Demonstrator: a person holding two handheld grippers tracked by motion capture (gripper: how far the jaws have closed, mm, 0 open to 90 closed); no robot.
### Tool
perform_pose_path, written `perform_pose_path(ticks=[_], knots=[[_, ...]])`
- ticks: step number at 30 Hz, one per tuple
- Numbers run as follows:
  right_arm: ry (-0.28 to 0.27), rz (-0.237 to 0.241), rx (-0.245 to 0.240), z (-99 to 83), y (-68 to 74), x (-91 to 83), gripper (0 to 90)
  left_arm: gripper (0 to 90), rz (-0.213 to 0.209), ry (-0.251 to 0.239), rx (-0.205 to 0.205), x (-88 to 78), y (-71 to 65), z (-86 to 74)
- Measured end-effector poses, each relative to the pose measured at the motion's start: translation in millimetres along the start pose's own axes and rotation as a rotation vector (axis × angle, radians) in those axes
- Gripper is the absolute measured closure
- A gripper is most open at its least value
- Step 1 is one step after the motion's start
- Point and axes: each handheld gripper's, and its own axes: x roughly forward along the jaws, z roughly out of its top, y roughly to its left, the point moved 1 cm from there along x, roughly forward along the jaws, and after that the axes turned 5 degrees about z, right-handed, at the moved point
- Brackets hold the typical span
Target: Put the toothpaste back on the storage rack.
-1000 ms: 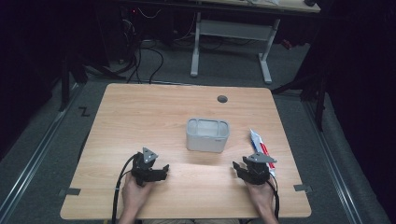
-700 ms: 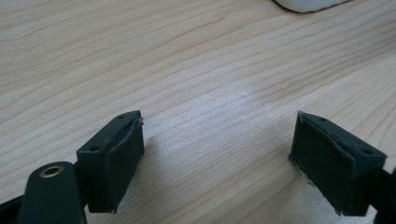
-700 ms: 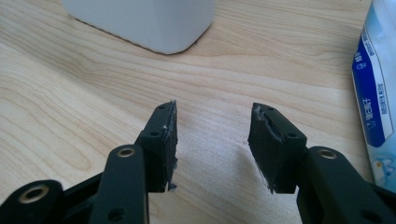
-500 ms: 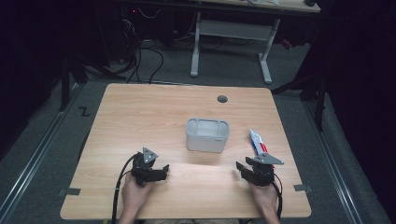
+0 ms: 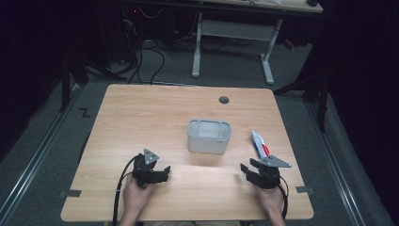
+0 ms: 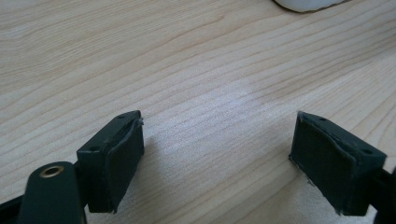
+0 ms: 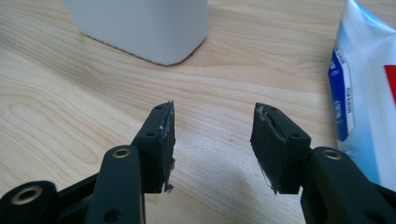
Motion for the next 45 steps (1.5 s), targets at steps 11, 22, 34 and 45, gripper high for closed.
perform_pose_path(ticks=[11,22,34,45], knots=[[-0.028,0.024,-0.010,1.2,-0.3,-8.7,45.8,17.6,0.000,0.000,0.000,-0.1,-0.1,0.0],[-0.067,0.001,-0.014,12.0,-14.0,-24.3,47.6,17.6,0.000,0.000,0.000,-0.1,-0.1,-0.1],[-0.040,-0.042,0.032,14.8,-28.9,-26.0,56.2,17.6,0.000,0.000,0.000,-0.1,-0.2,-0.1],[0.009,-0.059,0.027,25.0,-39.4,-28.6,62.8,17.6,0.000,0.000,-0.001,-0.1,-0.2,-0.1]])
